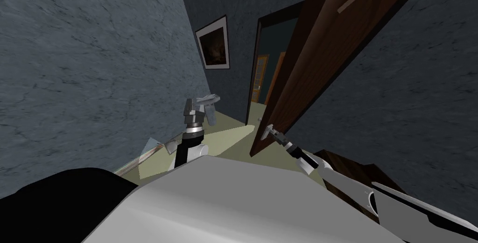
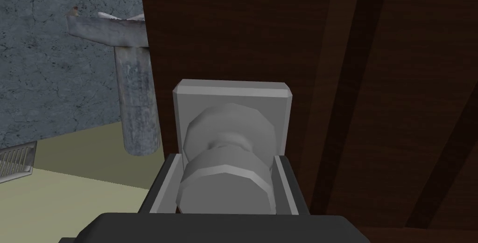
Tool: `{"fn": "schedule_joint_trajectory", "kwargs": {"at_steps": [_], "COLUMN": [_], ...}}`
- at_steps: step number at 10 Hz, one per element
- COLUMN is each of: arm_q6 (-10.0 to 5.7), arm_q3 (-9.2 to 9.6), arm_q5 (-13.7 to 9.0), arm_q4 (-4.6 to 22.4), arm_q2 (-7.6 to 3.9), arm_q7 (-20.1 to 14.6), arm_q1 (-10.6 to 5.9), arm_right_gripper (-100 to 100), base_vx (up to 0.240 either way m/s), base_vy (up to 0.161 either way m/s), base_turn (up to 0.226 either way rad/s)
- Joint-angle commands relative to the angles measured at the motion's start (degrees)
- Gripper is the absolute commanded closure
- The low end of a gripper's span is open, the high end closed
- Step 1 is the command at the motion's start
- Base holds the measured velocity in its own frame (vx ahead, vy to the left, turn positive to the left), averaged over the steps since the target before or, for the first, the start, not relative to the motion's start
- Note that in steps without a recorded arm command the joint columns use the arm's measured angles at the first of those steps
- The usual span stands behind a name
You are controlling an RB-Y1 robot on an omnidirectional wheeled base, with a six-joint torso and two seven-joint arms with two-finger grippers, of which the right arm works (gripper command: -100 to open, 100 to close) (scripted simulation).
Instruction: Pull the door open
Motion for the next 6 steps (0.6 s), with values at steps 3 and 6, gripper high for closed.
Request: {"fn": "schedule_joint_trajectory", "kwargs": {"at_steps": [3, 6], "arm_q6": [-1.89, -2.26], "arm_q3": [0.96, 1.33], "arm_q5": [0.6, 0.9], "arm_q4": [1.1, 1.6], "arm_q2": [-0.47, -0.3], "arm_q7": [-1.1, -1.4], "arm_q1": [-0.22, -0.38], "arm_right_gripper": [100, 100], "base_vx": [-0.129, -0.091], "base_vy": [-0.144, -0.111], "base_turn": [0.114, 0.105]}}
